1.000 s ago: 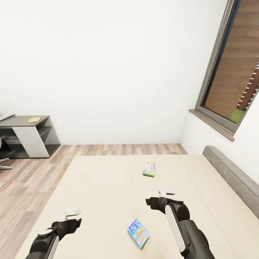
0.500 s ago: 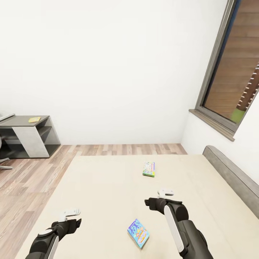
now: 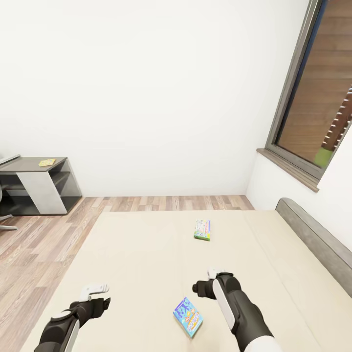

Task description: Put all the toys in the child's room - the three board games (two on the bed and one on the table), the two jigsaw puzzles on the table, and the tennis ball on the table - inside the toy box on the table in the child's room.

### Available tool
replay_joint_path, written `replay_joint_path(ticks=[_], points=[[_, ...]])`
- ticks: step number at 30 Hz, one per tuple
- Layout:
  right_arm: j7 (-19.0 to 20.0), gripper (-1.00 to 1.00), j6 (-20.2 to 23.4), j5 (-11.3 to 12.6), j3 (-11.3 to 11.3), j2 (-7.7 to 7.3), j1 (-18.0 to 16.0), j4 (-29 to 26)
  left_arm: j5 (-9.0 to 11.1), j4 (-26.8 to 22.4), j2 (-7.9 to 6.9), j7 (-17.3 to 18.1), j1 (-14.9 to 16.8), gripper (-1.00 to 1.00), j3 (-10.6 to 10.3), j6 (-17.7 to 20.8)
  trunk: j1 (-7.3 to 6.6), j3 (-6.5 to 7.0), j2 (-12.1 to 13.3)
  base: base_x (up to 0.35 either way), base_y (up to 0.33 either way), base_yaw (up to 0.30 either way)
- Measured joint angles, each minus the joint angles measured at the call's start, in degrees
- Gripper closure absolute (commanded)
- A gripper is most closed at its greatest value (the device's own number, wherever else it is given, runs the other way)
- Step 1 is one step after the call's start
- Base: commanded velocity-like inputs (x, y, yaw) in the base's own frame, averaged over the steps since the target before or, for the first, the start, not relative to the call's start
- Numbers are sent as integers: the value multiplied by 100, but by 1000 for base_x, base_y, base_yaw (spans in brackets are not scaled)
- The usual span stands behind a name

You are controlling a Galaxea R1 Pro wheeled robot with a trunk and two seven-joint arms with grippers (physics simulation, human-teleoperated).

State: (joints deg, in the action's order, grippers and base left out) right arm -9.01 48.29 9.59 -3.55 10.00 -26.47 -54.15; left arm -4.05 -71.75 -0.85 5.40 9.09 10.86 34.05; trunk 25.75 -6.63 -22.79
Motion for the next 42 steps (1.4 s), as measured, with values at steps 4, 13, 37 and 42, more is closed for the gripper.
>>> replay_joint_path(ticks=[4,13,37,42], points=[[-5,-100,-74,5,77,0,-197,269,5,-109,-17,85,0,-100,4,223,0,0,0,0,0,0],[-7,-100,-239,7,163,0,-497,490,-1,-283,-58,450,89,-100,13,662,0,0,0,0,0,0],[-172,-100,-427,-9,291,0,-835,1010,5,-264,-137,636,754,-100,102,1584,0,0,0,0,0,0],[-181,-100,-414,-3,294,0,-837,999,7,-291,-146,639,755,-100,103,1599,0,0,0,0,0,0]])
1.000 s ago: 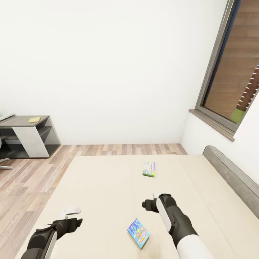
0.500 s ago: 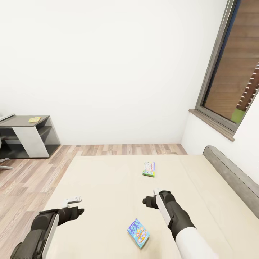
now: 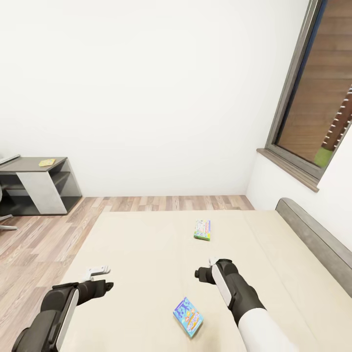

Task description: Put all the toys in the child's room - the three board games (two on the bed and one on the table), the two jigsaw puzzles on the table, and the tennis ball on the table - inside the toy box on the table in the child's room.

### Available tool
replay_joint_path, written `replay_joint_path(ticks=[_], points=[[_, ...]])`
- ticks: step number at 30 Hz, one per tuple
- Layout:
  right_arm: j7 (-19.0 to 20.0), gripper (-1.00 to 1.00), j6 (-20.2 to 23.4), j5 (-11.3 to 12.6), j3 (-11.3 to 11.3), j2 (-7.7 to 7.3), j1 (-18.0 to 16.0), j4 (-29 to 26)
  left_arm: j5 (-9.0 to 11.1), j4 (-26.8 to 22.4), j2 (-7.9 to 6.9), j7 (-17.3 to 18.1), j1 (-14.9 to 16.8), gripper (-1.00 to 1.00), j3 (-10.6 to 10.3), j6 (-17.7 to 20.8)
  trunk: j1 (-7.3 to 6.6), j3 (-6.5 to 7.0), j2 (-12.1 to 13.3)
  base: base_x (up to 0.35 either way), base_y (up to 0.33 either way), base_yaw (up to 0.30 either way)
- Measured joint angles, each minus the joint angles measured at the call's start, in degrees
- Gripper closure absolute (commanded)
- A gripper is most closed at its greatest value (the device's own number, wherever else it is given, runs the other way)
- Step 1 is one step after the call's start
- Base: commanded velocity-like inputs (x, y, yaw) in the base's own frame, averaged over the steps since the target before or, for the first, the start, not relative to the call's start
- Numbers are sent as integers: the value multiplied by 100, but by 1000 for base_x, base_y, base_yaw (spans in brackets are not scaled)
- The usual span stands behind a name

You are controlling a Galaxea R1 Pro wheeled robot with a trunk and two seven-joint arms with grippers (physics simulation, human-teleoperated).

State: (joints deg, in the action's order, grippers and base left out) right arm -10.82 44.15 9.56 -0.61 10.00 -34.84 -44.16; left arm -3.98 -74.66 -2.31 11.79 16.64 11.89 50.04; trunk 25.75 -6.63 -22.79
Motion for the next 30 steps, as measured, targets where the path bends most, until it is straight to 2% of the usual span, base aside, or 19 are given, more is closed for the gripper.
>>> replay_joint_path(ticks=[19,30], points=[[-7,-100,64,4,-2,0,-1,-33,-6,-40,-7,486,10,-100,1,156,0,-55,0,0,0,0],[-6,-100,84,3,-2,0,-1,-34,-3,-43,-7,522,41,-100,1,223,0,-154,0,0,0,0]])
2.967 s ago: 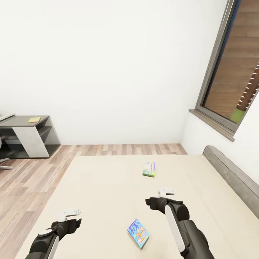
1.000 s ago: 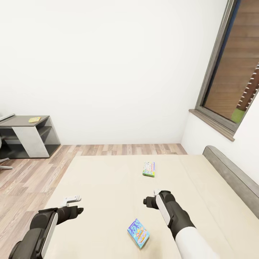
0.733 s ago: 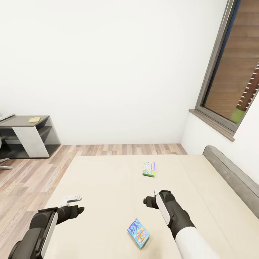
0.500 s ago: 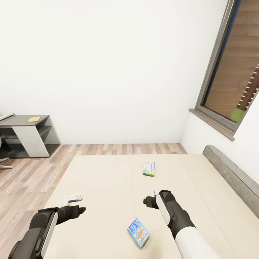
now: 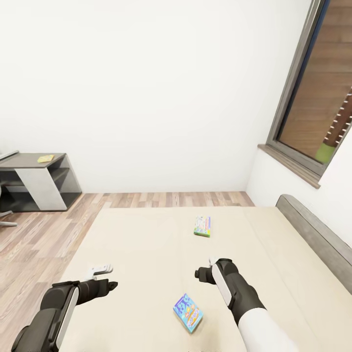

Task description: Put all the toys in the child's room - the three board games (two on the bed and one on the table), the two jigsaw puzzles on the table, and the tennis ball on the table - inside the toy box on the table in the child's room.

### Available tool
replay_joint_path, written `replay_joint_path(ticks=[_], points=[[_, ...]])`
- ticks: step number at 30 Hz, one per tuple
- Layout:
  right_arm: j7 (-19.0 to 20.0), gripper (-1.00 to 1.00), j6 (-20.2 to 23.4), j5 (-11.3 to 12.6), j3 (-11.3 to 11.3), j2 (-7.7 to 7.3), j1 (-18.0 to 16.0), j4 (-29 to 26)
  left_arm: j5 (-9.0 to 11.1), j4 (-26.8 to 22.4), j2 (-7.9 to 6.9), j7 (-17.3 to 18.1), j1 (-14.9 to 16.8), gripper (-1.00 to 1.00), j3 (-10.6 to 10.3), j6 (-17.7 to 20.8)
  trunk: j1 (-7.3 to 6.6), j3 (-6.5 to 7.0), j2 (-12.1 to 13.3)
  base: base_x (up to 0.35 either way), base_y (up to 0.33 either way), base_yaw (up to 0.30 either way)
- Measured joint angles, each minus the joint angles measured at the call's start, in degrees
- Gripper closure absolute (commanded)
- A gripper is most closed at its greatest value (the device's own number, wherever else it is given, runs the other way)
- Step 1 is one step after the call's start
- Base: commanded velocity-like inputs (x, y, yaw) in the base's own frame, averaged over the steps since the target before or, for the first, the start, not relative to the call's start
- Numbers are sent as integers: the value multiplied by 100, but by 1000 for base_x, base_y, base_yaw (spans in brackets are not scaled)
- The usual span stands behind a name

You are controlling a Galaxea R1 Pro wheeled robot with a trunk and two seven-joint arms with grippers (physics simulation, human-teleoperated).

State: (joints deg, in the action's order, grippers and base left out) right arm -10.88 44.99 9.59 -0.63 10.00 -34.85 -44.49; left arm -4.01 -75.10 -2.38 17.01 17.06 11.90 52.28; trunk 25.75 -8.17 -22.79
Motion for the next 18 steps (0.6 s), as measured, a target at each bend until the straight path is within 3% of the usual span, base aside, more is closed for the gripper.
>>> replay_joint_path(ticks=[18], points=[[5,-100,1,0,0,0,0,0,2,-53,0,25,3,-100,3,41,0,-170,0,0,0,0]])
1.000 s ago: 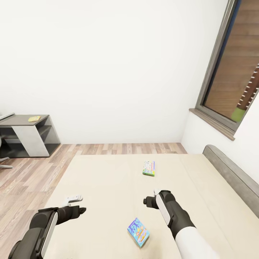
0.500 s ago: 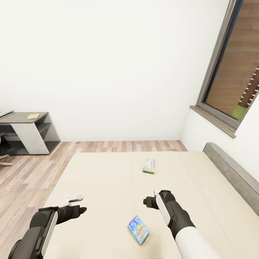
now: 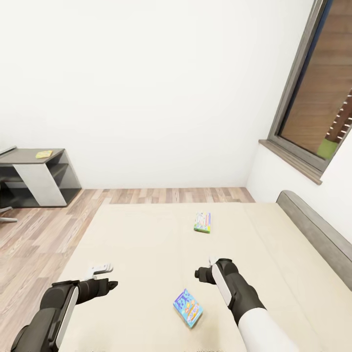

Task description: Put all the toys in the child's room - the three board games (two on the bed and one on the table), the two jigsaw puzzles on the table, and the tennis ball on the table - inside the toy box on the table in the child's room.

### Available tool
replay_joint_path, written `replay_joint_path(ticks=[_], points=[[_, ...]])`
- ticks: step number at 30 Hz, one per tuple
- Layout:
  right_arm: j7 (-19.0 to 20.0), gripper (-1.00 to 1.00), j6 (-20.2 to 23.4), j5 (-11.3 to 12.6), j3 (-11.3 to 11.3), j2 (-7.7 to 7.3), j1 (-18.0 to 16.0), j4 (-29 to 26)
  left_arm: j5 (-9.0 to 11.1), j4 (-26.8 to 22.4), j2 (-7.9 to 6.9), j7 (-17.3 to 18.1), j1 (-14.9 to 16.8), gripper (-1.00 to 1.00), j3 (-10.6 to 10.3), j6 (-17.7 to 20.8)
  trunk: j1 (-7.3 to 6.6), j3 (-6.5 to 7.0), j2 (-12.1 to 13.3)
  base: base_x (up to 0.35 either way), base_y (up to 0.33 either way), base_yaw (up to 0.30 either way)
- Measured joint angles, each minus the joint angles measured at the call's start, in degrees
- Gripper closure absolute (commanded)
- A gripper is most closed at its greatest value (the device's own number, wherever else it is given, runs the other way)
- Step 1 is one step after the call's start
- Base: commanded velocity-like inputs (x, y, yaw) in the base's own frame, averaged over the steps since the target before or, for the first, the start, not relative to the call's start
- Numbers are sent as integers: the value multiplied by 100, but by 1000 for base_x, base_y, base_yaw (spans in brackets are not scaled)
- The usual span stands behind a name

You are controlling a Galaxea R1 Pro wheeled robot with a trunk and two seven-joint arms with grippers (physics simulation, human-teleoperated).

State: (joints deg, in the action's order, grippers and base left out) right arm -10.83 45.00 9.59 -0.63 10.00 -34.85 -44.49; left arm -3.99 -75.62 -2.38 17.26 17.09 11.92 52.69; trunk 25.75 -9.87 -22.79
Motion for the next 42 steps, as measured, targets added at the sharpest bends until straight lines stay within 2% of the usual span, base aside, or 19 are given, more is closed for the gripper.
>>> replay_joint_path(ticks=[11,42], points=[[0,-100,0,0,0,0,0,0,1,-74,1,4,0,-100,-3,149,0,-104,0,0,0,0],[8,-100,-11,0,0,0,0,0,-1,-77,3,90,0,-100,-6,158,0,-397,-1,0,0,0]])
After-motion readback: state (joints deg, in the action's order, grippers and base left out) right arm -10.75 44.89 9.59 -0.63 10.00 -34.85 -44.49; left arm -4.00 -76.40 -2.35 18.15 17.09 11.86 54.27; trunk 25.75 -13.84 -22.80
